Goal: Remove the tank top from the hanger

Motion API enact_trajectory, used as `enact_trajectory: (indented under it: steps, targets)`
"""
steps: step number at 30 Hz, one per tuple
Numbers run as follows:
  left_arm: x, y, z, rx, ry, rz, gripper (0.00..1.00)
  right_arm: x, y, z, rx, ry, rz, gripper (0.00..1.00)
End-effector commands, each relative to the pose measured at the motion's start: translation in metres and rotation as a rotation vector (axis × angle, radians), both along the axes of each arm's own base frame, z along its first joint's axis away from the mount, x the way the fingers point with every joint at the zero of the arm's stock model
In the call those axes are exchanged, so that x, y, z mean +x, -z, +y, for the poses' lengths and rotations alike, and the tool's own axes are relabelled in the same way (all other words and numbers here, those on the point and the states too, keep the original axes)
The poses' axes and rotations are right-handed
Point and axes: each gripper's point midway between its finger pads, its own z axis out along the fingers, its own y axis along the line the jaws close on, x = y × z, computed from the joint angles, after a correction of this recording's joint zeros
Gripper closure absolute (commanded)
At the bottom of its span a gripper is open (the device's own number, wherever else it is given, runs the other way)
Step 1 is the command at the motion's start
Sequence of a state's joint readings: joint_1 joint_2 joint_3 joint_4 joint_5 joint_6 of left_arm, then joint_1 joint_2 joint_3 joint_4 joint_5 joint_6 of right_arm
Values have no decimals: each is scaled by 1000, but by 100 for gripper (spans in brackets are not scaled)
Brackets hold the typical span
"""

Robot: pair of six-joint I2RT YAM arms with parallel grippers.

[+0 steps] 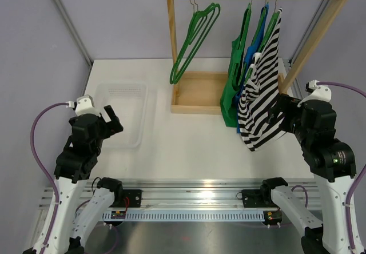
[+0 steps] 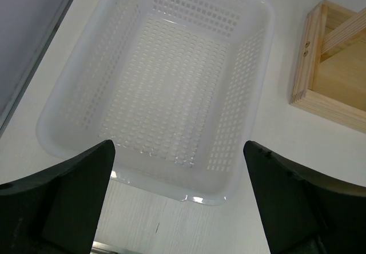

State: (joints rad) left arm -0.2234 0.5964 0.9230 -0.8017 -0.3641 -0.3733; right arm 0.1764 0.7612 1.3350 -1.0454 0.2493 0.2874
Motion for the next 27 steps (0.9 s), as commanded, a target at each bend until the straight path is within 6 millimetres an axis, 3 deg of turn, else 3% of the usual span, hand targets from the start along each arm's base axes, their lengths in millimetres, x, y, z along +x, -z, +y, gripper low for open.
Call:
enact_trajectory:
  steps: [1, 9, 15, 16, 18, 19, 21, 22, 23, 25, 27]
  targets:
    - [1, -10, 5, -12, -37, -47, 1, 4, -3, 3, -2, -23, -21, 0]
    - [5, -2, -3, -25, -7, -11, 1, 19, -23, 10, 50, -21, -66, 1]
    - [7, -2, -10, -38, 31, -22, 1, 44, -72, 18, 82, -33, -155, 1]
    - [6, -2, -10, -37, 34, -25, 1, 44, -91, 19, 95, -36, -195, 1]
    - [7, -2, -12, -41, 42, -25, 1, 58, -100, 23, 100, -43, -195, 4]
    - [7, -3, -12, -42, 45, -31, 1, 60, -118, 25, 111, -51, -234, 6]
    - [7, -2, -13, -42, 52, -28, 1, 80, -122, 31, 117, -59, -220, 11]
    - [7, -2, -14, -44, 55, -31, 1, 82, -139, 33, 125, -69, -255, 12]
    - [7, -2, -14, -43, 60, -31, 1, 99, -134, 37, 126, -73, -226, 13]
    - [7, -3, -15, -45, 65, -35, 1, 110, -151, 39, 131, -79, -256, 14]
    - [6, -3, -16, -48, 71, -38, 1, 131, -148, 43, 123, -77, -229, 17]
